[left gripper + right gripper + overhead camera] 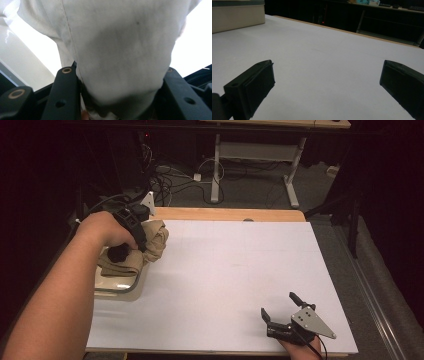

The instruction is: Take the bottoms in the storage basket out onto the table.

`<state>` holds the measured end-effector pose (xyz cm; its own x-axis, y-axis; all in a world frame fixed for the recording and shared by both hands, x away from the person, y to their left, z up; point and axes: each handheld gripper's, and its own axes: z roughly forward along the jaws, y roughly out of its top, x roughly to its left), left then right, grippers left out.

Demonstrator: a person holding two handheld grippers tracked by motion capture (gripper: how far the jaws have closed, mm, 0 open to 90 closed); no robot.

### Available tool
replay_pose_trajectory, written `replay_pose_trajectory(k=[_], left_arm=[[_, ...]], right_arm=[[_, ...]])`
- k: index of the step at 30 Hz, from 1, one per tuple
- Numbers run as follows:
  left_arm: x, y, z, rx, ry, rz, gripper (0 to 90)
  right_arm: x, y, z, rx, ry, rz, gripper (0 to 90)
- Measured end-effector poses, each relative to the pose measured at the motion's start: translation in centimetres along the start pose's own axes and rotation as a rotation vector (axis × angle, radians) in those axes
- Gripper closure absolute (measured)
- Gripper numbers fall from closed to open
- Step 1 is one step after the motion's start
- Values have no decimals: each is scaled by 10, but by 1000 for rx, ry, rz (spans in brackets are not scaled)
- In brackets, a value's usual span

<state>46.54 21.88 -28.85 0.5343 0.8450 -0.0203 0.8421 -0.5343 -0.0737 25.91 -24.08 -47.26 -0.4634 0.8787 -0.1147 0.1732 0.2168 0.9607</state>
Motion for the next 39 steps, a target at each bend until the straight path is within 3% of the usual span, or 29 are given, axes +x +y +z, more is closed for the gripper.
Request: replay_pose_trajectory(k=[20,23,33,39], left_arm=[[-32,13,-15,-19,21,56,542],[-43,18,-17,-26,32,75,542],[-67,32,-12,-44,19,129,542],[-85,46,0,-57,0,167,541]], right_arm=[[-1,1,-4,-5,-6,9,5],[-1,1,-4,-9,-8,12,5],[-1,2,-5,-11,-2,11,5],[-3,1,-6,-13,-6,17,5]])
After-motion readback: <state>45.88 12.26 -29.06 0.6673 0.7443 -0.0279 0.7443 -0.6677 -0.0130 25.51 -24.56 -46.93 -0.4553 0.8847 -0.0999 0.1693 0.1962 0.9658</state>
